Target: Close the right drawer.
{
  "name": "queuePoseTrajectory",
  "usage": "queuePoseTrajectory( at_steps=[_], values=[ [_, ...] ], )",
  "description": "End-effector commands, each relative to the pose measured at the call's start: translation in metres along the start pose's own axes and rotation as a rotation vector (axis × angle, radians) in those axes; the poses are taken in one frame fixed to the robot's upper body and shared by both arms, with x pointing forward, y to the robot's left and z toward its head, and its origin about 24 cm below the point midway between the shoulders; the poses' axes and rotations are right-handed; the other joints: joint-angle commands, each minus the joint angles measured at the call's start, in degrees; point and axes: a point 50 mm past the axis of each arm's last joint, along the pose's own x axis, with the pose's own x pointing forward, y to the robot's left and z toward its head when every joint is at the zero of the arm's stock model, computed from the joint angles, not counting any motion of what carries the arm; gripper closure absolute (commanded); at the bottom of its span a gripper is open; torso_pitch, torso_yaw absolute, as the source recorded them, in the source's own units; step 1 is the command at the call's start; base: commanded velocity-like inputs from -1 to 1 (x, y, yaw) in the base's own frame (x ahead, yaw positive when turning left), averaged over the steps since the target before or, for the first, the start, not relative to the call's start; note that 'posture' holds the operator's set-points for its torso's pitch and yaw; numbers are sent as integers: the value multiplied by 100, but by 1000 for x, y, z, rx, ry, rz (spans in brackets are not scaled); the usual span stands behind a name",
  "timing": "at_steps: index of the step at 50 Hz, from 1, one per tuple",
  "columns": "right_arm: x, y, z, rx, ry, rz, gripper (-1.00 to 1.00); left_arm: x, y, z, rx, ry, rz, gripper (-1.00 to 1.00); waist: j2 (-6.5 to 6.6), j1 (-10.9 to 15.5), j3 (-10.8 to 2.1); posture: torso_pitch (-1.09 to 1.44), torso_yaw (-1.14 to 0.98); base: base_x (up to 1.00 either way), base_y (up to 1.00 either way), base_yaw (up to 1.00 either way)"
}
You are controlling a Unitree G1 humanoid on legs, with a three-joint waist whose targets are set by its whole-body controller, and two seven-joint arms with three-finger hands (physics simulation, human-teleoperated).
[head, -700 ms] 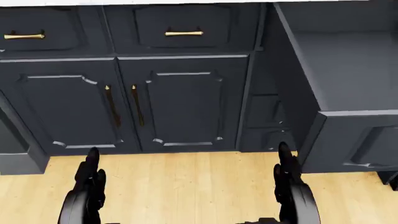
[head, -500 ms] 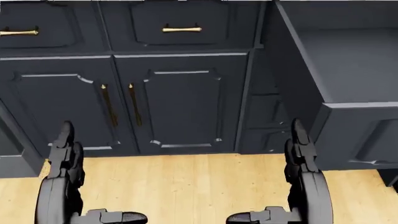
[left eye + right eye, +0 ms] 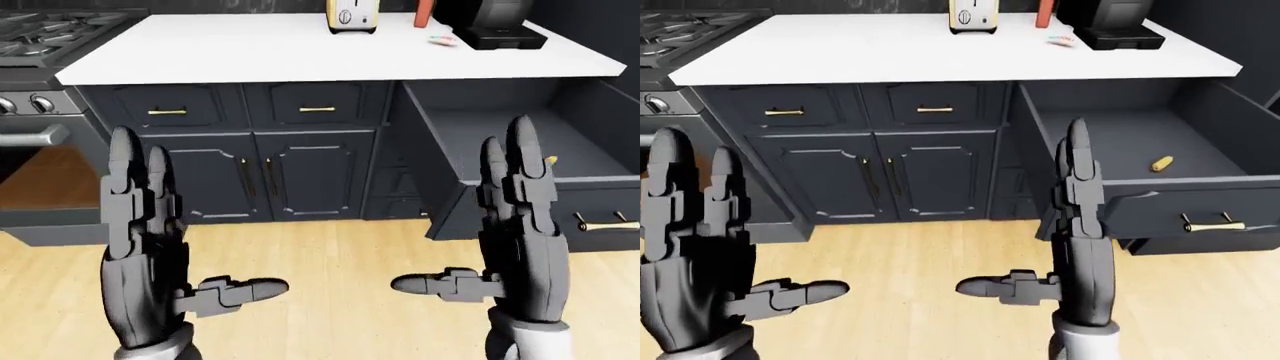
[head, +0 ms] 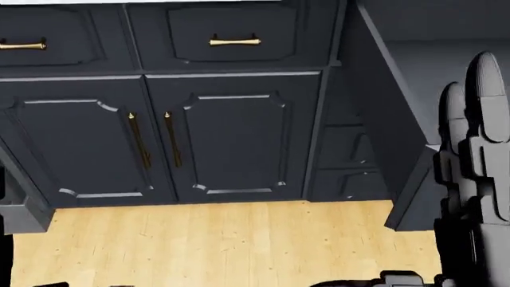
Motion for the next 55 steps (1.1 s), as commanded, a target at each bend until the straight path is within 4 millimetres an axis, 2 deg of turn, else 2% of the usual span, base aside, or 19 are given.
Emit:
queuePoseTrajectory(
  at_steps=[1,9,16,26,28,29,30,31,38,41,43,44,45,46,47,49,51,53,55],
  values=[
    [1,-1,15,4,-78,-2,-100,1,1,15,1,-81,2,-100,-4,5,-53,0,0,0,0,0],
    [-3,2,40,-17,-162,27,-100,-5,0,38,-7,-158,-12,-100,-6,-4,-13,0,0,0,0,0],
    [-3,3,38,-14,-162,25,-100,-10,1,49,-18,-215,-24,-100,-5,-3,-3,0,0,0,0,0],
    [-5,2,39,12,-182,14,-100,-11,0,49,-26,-215,-26,-100,-2,4,1,0,0,0,0,0],
    [-6,2,39,14,-184,20,-100,-11,-1,48,-28,-212,-30,-100,-2,0,-5,0,0,0,0,-1],
    [-7,3,39,10,-190,24,-100,-11,-1,48,-29,-211,-31,-100,23,-29,-66,0,0,0,0,-16],
    [-7,3,39,9,-188,24,-100,-11,0,48,-31,-210,-29,-100,30,-50,62,0,0,0,0,-32],
    [-7,3,39,11,-189,23,-100,-11,0,48,-31,-209,-28,-100,37,-40,119,0,0,0,0,-32],
    [-7,3,37,15,-179,26,-100,-11,-1,47,-33,-203,-35,-100,-29,-118,201,0,0,0,0,-32],
    [-7,3,37,17,-177,27,-100,-11,-1,47,-33,-202,-34,-100,76,-122,200,0,0,0,0,-33],
    [-7,4,37,18,-177,30,-100,-11,-1,47,-33,-202,-34,-100,250,-97,214,0,0,0,0,-33],
    [-7,4,37,18,-177,29,-100,-11,-1,46,-33,-201,-34,-100,400,-78,203,0,0,0,0,-33],
    [-7,4,36,19,-175,29,-100,-11,-2,45,-31,-198,-34,-100,433,-6,276,0,0,0,0,-32],
    [-7,4,35,20,-175,31,-100,-11,-2,45,-31,-199,-35,-100,243,1,256,0,0,0,0,-33],
    [-7,4,35,19,-174,31,-100,-11,-2,45,-30,-199,-34,-100,324,-49,247,0,0,0,0,-33],
    [-7,4,35,21,-175,31,-100,-11,-2,45,-31,-199,-34,-100,320,-43,177,0,0,0,0,-33],
    [-8,4,34,22,-176,32,-100,-11,-2,45,-32,-199,-35,-100,237,-38,151,0,0,0,0,-33],
    [-8,4,34,22,-177,32,-100,-11,-2,45,-33,-198,-36,-100,126,-19,184,0,0,0,0,-33],
    [-8,4,34,23,-176,33,-100,-12,-2,45,-33,-198,-36,-100,-43,1,176,0,0,0,0,-34]
  ],
)
